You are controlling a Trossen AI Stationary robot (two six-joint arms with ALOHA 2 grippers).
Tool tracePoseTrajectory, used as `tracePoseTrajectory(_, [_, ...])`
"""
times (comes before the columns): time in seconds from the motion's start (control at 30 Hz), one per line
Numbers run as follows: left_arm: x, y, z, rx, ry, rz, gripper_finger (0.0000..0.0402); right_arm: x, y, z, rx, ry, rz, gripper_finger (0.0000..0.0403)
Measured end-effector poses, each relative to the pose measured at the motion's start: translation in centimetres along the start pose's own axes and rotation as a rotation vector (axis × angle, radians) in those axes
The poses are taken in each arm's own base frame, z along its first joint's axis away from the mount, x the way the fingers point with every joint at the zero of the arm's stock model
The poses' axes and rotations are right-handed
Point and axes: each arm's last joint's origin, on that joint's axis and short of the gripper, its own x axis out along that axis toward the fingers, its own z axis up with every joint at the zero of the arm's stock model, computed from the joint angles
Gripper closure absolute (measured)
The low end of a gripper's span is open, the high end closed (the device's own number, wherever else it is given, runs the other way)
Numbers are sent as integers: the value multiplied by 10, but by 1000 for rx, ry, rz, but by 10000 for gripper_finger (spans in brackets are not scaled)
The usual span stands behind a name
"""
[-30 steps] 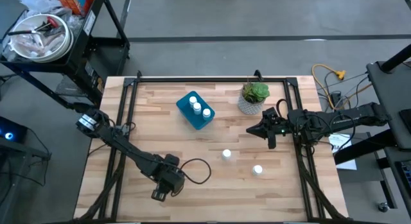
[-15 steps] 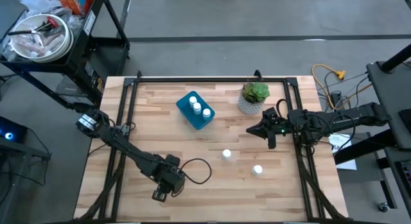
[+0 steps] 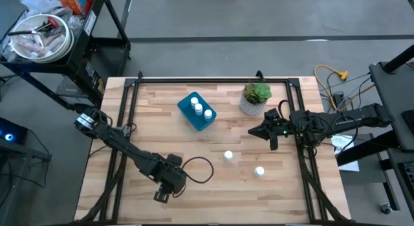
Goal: Pick and place pill bottles into a basket
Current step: Put the white pill bottle into the dark blue bin
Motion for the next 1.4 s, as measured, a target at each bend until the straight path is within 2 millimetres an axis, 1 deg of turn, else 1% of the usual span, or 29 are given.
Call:
tracePoseTrajectory(0.1, [-6,4,-1,-11,6,27,240,0,0,0,0,0,0,394])
tracePoseTrajectory(0.23, [-18,13,2,-41,-39,25,240,0,0,0,0,0,0,394])
tracePoseTrajectory(0.57, [-51,51,7,-163,-137,47,240,0,0,0,0,0,0,394])
tracePoseTrajectory(0.73, [-69,73,11,-236,-145,80,240,0,0,0,0,0,0,394])
tracePoseTrajectory(1.03, [-93,117,20,-350,-213,162,240,0,0,0,0,-1,0,394])
tracePoseTrajectory(1.23, [-114,153,22,-371,-272,294,240,0,0,0,0,-1,0,394])
tracePoseTrajectory(1.4, [-130,185,19,-391,-294,357,240,0,0,0,0,-2,0,394])
